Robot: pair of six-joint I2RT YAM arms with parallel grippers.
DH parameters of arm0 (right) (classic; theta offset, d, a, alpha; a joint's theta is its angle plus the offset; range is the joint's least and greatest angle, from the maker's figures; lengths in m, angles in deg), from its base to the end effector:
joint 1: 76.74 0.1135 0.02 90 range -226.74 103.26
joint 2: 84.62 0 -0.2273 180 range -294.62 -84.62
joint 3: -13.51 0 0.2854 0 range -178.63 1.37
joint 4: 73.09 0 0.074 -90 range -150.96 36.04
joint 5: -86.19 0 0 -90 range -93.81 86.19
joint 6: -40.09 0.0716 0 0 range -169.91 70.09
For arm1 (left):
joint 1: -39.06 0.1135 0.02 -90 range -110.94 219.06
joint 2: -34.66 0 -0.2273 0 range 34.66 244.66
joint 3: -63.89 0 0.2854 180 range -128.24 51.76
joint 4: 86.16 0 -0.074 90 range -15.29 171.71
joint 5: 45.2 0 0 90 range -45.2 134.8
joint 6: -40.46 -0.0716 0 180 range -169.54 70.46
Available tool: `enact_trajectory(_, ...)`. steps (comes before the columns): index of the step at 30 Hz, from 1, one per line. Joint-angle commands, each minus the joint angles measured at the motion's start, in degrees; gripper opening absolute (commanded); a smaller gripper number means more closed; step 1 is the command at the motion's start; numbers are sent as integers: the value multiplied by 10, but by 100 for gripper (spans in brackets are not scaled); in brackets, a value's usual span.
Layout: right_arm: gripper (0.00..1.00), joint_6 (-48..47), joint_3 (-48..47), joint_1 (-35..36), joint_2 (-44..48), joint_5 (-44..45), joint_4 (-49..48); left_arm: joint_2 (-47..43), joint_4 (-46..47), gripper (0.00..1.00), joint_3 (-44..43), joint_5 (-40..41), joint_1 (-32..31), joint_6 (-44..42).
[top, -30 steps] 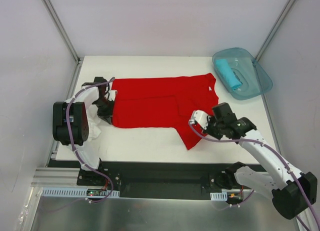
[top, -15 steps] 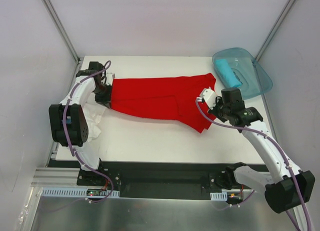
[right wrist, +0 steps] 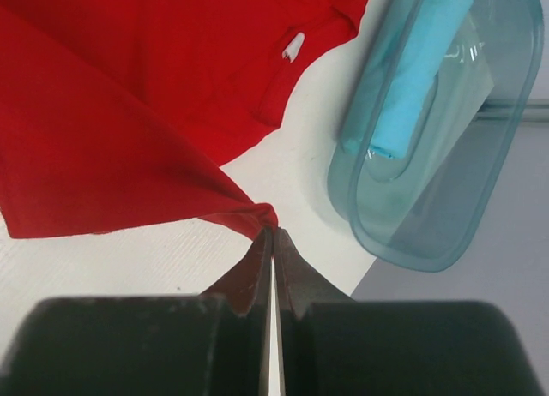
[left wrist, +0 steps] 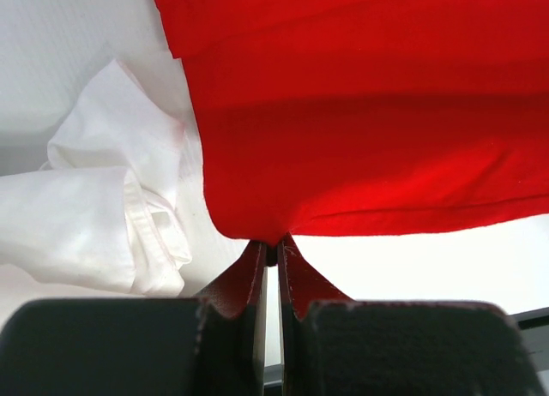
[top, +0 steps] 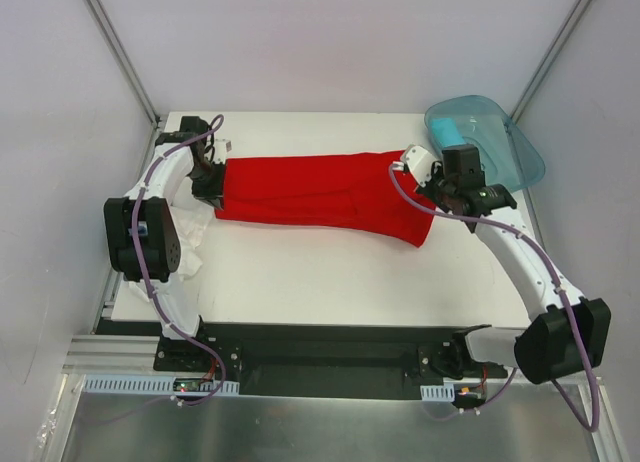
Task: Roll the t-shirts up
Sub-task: Fold the T-shirt at the center of the board.
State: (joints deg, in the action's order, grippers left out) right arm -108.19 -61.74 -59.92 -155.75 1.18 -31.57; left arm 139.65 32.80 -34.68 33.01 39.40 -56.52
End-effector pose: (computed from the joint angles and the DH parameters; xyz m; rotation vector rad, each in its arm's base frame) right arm 0.3336 0.0943 0.2608 -1.3421 1.8259 -0.4887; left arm 0.4177 -0.0122 0.1681 0.2139 2.7185 -0.2462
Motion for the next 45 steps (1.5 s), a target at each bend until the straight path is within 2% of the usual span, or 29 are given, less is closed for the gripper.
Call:
enact_trajectory(1,1,-23,-68,-12,-41,19,-35,3,-24,0,-25,13,-2,4)
enact_trajectory(10,1,-39,-164,-20,-154,8,-45,26,-29,0,-42,27,-3,4)
enact_trajectory(20,1,-56,-260,-20,-274,11,-54,106,-28,0,-121,54,-2,7)
enact_trajectory(30,1,-64,-340,-19,-374,16,-64,144,-27,0,-150,63,-2,11)
enact_trajectory(39,1,-60,-423,-17,-476,56,-82,183,-27,0,-195,81,-2,11)
enact_trajectory(42,1,-50,-459,-14,-493,60,-73,176,-28,9,-195,92,-2,16)
enact_trajectory(43,8,-51,-474,-9,-499,63,-67,171,-28,23,-190,93,-2,19)
enact_trajectory(44,27,-50,-476,-6,-500,65,-64,159,-28,31,-187,97,-3,21)
enact_trajectory(45,36,-47,-477,-3,-497,77,-63,150,-27,38,-184,106,-2,22)
